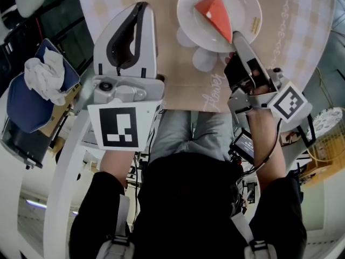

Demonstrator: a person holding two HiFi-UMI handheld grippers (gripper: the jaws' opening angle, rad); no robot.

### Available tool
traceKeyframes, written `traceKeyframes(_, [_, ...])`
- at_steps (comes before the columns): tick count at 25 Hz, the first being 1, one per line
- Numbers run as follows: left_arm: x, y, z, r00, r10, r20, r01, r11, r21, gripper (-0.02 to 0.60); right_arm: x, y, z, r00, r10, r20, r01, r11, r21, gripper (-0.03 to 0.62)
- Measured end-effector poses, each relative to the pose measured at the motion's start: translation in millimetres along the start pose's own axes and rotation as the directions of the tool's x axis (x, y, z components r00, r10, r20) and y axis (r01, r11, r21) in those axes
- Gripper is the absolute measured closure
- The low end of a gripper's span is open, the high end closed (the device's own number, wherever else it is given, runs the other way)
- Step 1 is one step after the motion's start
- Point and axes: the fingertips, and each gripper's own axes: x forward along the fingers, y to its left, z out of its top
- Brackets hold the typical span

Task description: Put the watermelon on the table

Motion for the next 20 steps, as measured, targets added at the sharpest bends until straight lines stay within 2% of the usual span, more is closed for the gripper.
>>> traceKeyframes(20, [-3.0,-11.3,-1.2,1.000,0.002,-0.001,-0.002,1.000,0.002,0.569,-6.2,-19.8,-4.1,0.998,-0.069,-0.013,0.070,0.997,0.042,0.548])
